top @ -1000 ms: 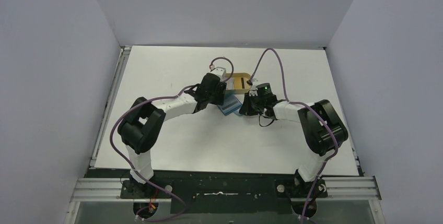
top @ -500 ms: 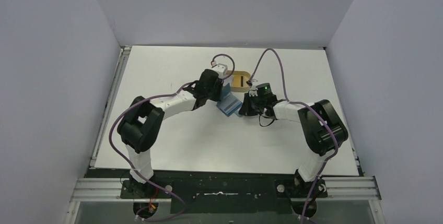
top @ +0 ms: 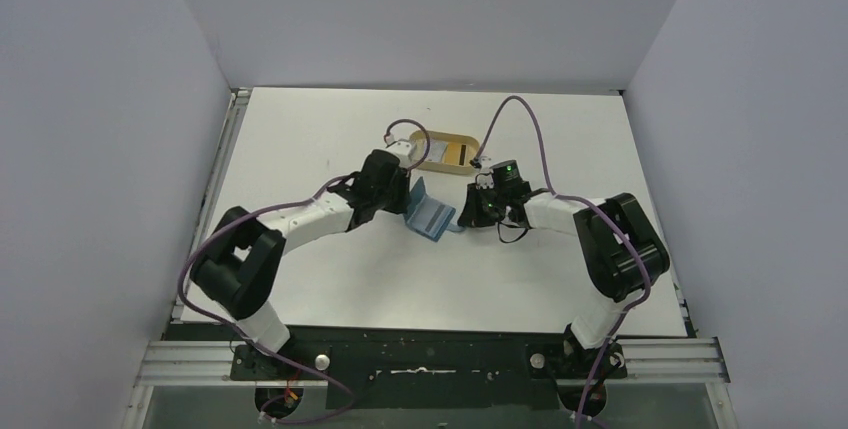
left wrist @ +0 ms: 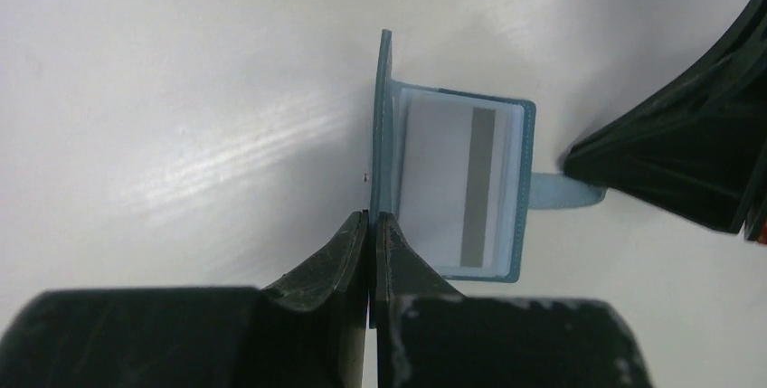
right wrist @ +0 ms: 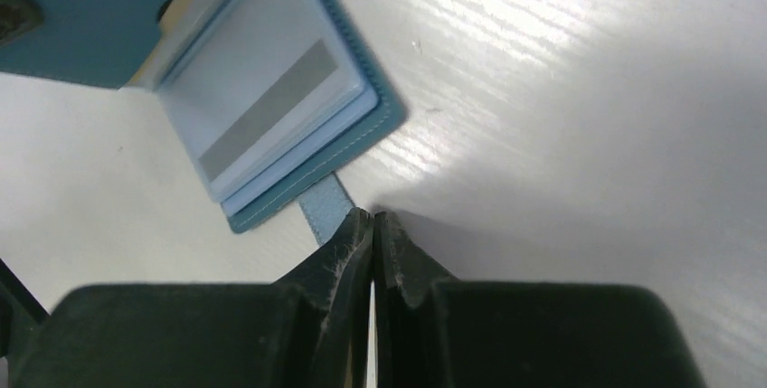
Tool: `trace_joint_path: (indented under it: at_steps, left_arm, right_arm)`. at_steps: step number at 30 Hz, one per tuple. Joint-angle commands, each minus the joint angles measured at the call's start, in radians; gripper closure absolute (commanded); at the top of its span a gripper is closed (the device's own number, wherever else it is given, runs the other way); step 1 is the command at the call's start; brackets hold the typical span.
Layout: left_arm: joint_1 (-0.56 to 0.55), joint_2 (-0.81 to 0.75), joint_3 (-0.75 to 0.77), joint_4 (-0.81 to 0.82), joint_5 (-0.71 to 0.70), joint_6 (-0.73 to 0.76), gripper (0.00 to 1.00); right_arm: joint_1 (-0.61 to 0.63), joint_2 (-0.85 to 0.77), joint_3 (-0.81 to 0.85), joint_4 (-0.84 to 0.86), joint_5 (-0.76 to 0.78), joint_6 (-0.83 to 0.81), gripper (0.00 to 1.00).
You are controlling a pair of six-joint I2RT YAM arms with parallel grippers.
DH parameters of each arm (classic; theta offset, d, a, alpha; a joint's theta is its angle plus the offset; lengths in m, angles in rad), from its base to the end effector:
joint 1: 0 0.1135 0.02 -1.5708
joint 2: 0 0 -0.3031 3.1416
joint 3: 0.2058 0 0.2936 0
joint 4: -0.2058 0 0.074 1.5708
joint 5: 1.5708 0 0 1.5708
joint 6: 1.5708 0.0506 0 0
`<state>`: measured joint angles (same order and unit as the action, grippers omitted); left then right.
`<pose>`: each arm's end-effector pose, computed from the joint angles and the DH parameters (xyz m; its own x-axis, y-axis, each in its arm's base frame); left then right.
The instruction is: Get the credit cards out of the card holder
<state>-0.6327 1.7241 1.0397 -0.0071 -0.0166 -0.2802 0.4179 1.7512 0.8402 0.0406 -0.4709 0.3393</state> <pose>0.3415 -0.2494 0.1984 -0.6549 0.1373 -0.7432 0.4161 0.8864 -0.2029 0.3332 0.1731 0.1303 -0.8683 -0.0610 -0.4923 -0.3605 0.7594 0.5416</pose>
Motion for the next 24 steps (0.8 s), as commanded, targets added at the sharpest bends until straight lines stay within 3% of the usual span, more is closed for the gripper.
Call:
trace_joint_path:
  at_steps: [1,4,5,6,7,8,10,13,18,24]
  left_arm:
    - [0.001,-0.172,-0.136,-0.038,-0.067,-0.119,1.0]
    - [-0.002,-0.292,-0.252,-0.059,-0.133,-0.236,1.0]
    - [-0.003,-0.329,-0.288,-0.065,-0.158,-0.283,1.0]
    - [-0.007,-0.365,-0.328,-0.067,-0.177,-0.327,1.0]
    - [-0.015,-0.397,-0.362,-0.076,-0.206,-0.374,1.0]
    - [-0.028,-0.429,-0.388,-0.091,-0.245,-0.41,1.0]
    - [-0.088,-0.476,-0.418,-0.137,-0.35,-0.447,1.0]
    - [-0.165,-0.514,-0.425,-0.214,-0.481,-0.508,1.0]
    - [-0.207,-0.551,-0.464,-0.227,-0.532,-0.622,1.0]
    - [-0.255,-0.603,-0.539,-0.14,-0.566,-0.705,1.0]
  right_arm:
    - [-0.004,-0.038,0.025,-0.217,0.076,-0.048,1.0]
    - [-0.011,-0.051,0.089,-0.267,0.119,-0.063,0.97]
    - [-0.011,-0.055,0.114,-0.278,0.131,-0.074,0.81]
    - [-0.009,-0.062,0.138,-0.28,0.128,-0.09,0.56]
    - [-0.003,-0.071,0.162,-0.278,0.125,-0.109,0.4]
    - [0.009,-0.086,0.189,-0.277,0.139,-0.127,0.31]
    - [0.031,-0.101,0.259,-0.278,0.18,-0.16,0.23]
    - [0.043,-0.038,0.436,-0.323,0.24,-0.171,0.25]
    - [0.056,0.224,0.779,-0.483,0.32,-0.148,0.45]
    - [0.093,0.468,1.09,-0.613,0.44,-0.14,0.49]
